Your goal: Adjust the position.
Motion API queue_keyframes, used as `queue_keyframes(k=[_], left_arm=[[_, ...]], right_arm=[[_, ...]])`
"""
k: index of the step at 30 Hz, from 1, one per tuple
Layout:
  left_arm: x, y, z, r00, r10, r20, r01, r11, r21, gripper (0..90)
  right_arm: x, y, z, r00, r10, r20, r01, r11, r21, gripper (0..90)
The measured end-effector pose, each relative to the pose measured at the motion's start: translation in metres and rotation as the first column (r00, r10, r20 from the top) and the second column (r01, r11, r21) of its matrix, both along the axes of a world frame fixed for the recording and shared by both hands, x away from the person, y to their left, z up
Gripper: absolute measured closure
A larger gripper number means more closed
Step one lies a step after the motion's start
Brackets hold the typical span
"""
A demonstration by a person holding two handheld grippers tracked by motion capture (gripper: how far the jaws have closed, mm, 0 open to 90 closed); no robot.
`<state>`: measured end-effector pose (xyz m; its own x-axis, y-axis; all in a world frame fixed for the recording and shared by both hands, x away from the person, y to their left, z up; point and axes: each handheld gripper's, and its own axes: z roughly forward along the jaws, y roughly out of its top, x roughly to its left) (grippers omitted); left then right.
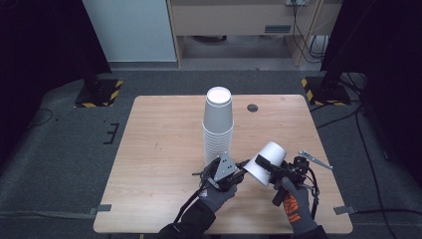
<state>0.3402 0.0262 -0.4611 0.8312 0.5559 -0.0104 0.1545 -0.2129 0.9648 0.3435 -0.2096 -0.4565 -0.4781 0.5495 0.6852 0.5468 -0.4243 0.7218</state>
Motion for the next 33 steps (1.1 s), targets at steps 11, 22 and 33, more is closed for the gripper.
queue_keyframes(k=[11, 22, 33], left_arm=[[-0.0024, 0.0059, -0.0004, 0.9998, 0.005, -0.020, -0.005, 1.0000, 0.000, 83.7], [-0.0047, 0.0060, -0.0003, 0.9998, 0.019, -0.003, -0.019, 0.9998, -0.003, 84.3], [-0.0054, 0.0076, -0.0017, 0.9997, 0.024, -0.001, -0.024, 0.9997, 0.006, 84.4]], right_arm=[[0.0024, 0.0024, -0.0020, 0.9999, 0.004, -0.011, -0.004, 1.0000, -0.008, 0.2], [0.0042, 0.0005, -0.0036, 0.9998, -0.008, -0.018, 0.009, 0.9998, 0.016, 0.2], [0.0063, -0.0004, -0.0058, 0.9998, -0.018, -0.011, 0.018, 0.9998, 0.011, 0.2]])
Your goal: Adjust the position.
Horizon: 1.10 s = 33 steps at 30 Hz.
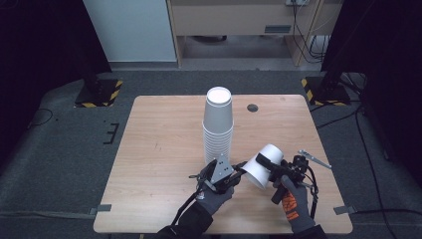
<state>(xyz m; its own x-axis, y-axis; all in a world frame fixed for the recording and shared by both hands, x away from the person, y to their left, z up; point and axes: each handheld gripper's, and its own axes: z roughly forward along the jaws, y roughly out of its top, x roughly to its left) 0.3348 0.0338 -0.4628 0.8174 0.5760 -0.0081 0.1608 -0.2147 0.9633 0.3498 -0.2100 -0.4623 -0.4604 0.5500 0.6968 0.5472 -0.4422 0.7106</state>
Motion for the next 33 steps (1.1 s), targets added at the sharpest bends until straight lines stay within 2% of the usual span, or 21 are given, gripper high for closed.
queue_keyframes(k=[8, 11, 13, 19, 21, 25, 29, 33], left_arm=[[-0.002, 0.001, 0.000, 1.0000, 0.000, -0.001, 0.000, 1.0000, -0.005, 84.6], [-0.002, 0.003, 0.000, 0.9999, -0.009, -0.011, 0.009, 0.9999, -0.014, 85.1], [-0.003, 0.005, 0.000, 0.9999, -0.010, -0.008, 0.010, 0.9999, -0.011, 85.1], [-0.002, 0.010, 0.003, 0.9995, -0.022, -0.021, 0.022, 0.9997, -0.008, 85.4], [-0.002, 0.013, 0.005, 0.9993, -0.025, -0.026, 0.025, 0.9996, -0.010, 85.5], [-0.003, 0.020, 0.008, 0.9990, -0.031, -0.033, 0.031, 0.9995, -0.010, 85.5], [-0.003, 0.029, 0.010, 0.9986, -0.033, -0.042, 0.033, 0.9994, -0.012, 85.4], [-0.004, 0.040, 0.011, 0.9983, -0.024, -0.053, 0.023, 0.9996, -0.015, 85.4]], right_arm=[[0.000, -0.001, -0.001, 1.0000, -0.002, -0.009, 0.002, 1.0000, 0.006, 0.2], [0.000, -0.005, -0.001, 0.9980, -0.064, 0.003, 0.064, 0.9976, -0.028, 1.0], [0.001, -0.012, -0.003, 0.9969, -0.078, -0.010, 0.078, 0.9969, -0.005, 1.6], [0.003, -0.022, -0.004, 0.9918, -0.128, 0.001, 0.128, 0.9907, -0.047, 2.9], [0.002, -0.025, -0.003, 0.9900, -0.141, -0.003, 0.141, 0.9892, -0.040, 3.6], [0.003, -0.033, -0.002, 0.9857, -0.167, 0.018, 0.168, 0.9853, -0.033, 4.3], [0.004, -0.042, -0.001, 0.9778, -0.205, 0.040, 0.208, 0.9764, -0.059, 4.9], [0.005, -0.051, -0.002, 0.9679, -0.245, 0.056, 0.250, 0.9625, -0.106, 5.5]])
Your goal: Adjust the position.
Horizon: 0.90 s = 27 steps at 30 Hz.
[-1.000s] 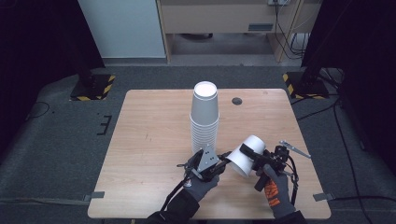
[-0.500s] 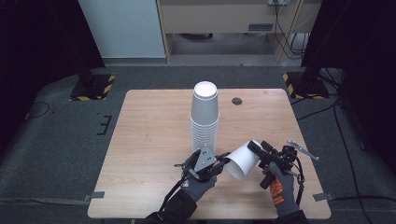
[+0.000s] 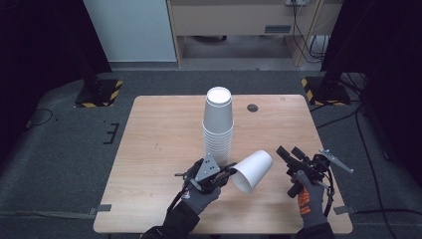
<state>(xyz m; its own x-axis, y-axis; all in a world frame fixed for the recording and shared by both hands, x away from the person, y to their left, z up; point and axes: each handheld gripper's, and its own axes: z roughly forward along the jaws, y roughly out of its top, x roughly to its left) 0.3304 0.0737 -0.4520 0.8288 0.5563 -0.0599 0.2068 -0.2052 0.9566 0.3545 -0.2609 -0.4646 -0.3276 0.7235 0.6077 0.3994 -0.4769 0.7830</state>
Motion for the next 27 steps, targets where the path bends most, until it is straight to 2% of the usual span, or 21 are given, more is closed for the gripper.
queue_keyframes(k=[6, 11, 14, 16, 19, 22, 25, 27], left_arm=[[-0.004, 0.016, 0.002, 0.9999, 0.008, -0.010, -0.008, 1.0000, 0.003, 85.3], [-0.007, 0.030, 0.003, 0.9997, 0.007, -0.022, -0.007, 1.0000, 0.000, 85.4], [-0.009, 0.040, 0.002, 0.9995, 0.010, -0.031, -0.010, 0.9999, 0.004, 85.4], [-0.011, 0.047, 0.001, 0.9992, 0.016, -0.036, -0.016, 0.9999, 0.003, 85.4], [-0.013, 0.057, 0.000, 0.9987, 0.024, -0.045, -0.024, 0.9997, 0.001, 85.4], [-0.014, 0.065, 0.000, 0.9982, 0.019, -0.056, -0.019, 0.9998, 0.001, 85.4], [-0.016, 0.073, -0.002, 0.9973, 0.015, -0.072, -0.015, 0.9999, 0.000, 85.3], [-0.017, 0.078, -0.003, 0.9968, 0.018, -0.077, -0.019, 0.9998, -0.001, 85.3]], right_arm=[[0.000, -0.006, -0.001, 0.9994, -0.030, 0.016, 0.032, 0.9953, -0.092, 6.6], [0.000, -0.008, -0.002, 0.9993, -0.031, 0.021, 0.034, 0.9833, -0.179, 6.6], [0.001, -0.009, -0.003, 0.9994, -0.033, 0.013, 0.036, 0.9694, -0.243, 6.5], [0.002, -0.009, -0.004, 0.9994, -0.034, 0.012, 0.036, 0.9548, -0.295, 6.5], [0.002, -0.009, -0.006, 0.9996, -0.026, 0.011, 0.028, 0.9375, -0.347, 6.6], [0.003, -0.009, -0.008, 0.9996, -0.027, 0.004, 0.026, 0.9225, -0.385, 7.5], [0.004, -0.009, -0.011, 0.9995, -0.030, -0.002, 0.027, 0.9140, -0.405, 7.8], [0.004, -0.009, -0.012, 0.9995, -0.030, -0.007, 0.024, 0.9046, -0.426, 7.9]])
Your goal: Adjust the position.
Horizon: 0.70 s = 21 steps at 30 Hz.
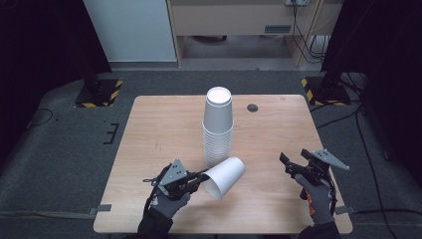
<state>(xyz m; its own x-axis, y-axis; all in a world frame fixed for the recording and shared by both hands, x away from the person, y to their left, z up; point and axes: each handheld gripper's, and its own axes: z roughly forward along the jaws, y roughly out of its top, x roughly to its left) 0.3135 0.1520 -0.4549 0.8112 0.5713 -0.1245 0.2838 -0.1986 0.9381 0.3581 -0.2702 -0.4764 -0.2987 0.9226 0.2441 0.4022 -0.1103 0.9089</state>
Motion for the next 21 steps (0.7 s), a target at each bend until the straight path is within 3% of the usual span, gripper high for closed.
queue_keyframes(k=[10, 15, 21], left_arm=[[-0.010, 0.032, -0.001, 0.9995, 0.033, -0.002, -0.033, 0.9994, -0.010, 85.4], [-0.015, 0.045, -0.002, 0.9989, 0.047, -0.009, -0.047, 0.9989, -0.005, 85.4], [-0.021, 0.065, -0.002, 0.9951, 0.097, -0.015, -0.097, 0.9952, -0.007, 85.4]], right_arm=[[-0.001, 0.006, -0.006, 0.9997, 0.018, -0.018, -0.019, 0.9977, -0.065, 7.9], [-0.001, 0.006, -0.006, 0.9997, 0.015, -0.019, -0.016, 0.9978, -0.065, 7.9], [-0.002, 0.006, -0.006, 0.9996, 0.019, -0.019, -0.020, 0.9977, -0.065, 7.9]])
